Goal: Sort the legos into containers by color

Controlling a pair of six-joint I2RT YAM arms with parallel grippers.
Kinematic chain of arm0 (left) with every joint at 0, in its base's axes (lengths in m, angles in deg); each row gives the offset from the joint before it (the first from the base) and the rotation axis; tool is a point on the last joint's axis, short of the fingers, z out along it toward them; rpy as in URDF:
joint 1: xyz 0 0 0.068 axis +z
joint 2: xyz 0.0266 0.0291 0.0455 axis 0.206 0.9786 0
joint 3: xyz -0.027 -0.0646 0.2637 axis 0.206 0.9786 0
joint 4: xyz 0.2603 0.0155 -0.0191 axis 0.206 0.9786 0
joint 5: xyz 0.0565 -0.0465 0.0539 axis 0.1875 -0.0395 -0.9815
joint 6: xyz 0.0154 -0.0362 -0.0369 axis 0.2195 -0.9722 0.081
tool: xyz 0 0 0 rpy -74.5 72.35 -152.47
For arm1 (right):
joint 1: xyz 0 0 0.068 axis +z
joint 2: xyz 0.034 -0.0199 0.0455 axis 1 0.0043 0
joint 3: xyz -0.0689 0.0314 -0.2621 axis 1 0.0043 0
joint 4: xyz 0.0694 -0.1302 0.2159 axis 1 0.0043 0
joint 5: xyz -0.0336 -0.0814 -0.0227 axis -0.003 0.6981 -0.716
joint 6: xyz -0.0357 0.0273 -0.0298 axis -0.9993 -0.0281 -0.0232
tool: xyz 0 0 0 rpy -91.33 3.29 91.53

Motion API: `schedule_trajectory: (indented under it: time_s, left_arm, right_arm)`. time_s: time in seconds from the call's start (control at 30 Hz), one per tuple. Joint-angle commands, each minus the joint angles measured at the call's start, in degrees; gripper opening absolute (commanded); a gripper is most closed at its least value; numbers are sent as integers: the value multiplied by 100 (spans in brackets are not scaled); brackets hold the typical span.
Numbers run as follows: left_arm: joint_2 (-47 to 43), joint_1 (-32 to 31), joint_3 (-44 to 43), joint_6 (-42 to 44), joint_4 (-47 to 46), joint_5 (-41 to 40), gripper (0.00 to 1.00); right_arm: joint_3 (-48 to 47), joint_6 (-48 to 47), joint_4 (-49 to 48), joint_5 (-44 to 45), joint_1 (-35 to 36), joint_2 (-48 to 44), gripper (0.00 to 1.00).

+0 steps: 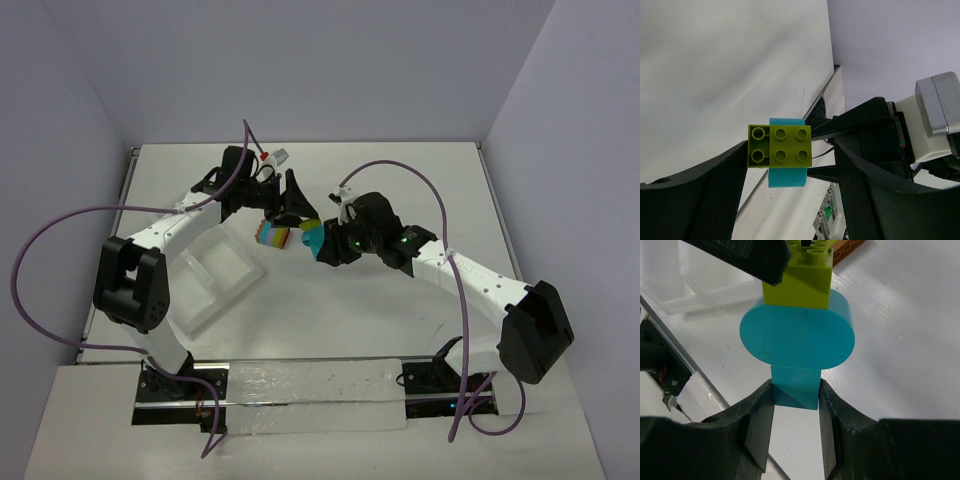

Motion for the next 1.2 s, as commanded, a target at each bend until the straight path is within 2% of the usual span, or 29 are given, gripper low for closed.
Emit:
schedule_trajectory:
  time_s: [0.0, 0.07, 0.2, 0.3, 0.4, 0.57, 0.6, 0.73, 0.83, 0.87, 1.17]
  left_arm:
    - [84, -38, -169, 269, -87, 525, 73]
    - [169, -70, -224, 383, 40, 492, 69]
    - [204, -96, -323, 442, 94, 441, 68]
    - [286, -107, -433, 559, 298, 373, 75]
    - [294, -115, -473, 649, 388, 288, 76]
    - [259, -115, -481, 649, 370, 279, 58]
    - [250, -115, -481, 649, 370, 270, 49]
    - [233, -105, -528, 696, 449, 201, 29]
    - [232, -85, -589, 745, 570, 88, 5]
    - [232, -66, -606, 760, 610, 48, 2]
    - [32, 353, -425, 518, 360, -169, 0]
  right_arm:
    - [-225, -37, -226, -90, 21, -58, 0]
    - [-232, -53, -235, -61, 20, -51, 0]
    - [-266, -70, -203, -70, 19, -42, 0]
    - [-276, -81, -182, -78, 19, -51, 0]
    - [-285, -72, -182, -70, 19, -50, 0]
    - [-311, -72, -182, -52, 19, -33, 0]
    - [-312, -72, -182, -44, 19, -33, 0]
    - [-308, -71, -172, -32, 19, -25, 0]
    - [-260, -59, -156, 8, 19, -41, 0]
    - [-230, -52, -156, 35, 19, -65, 0]
    - [139, -21, -70, 321, 19, -327, 0]
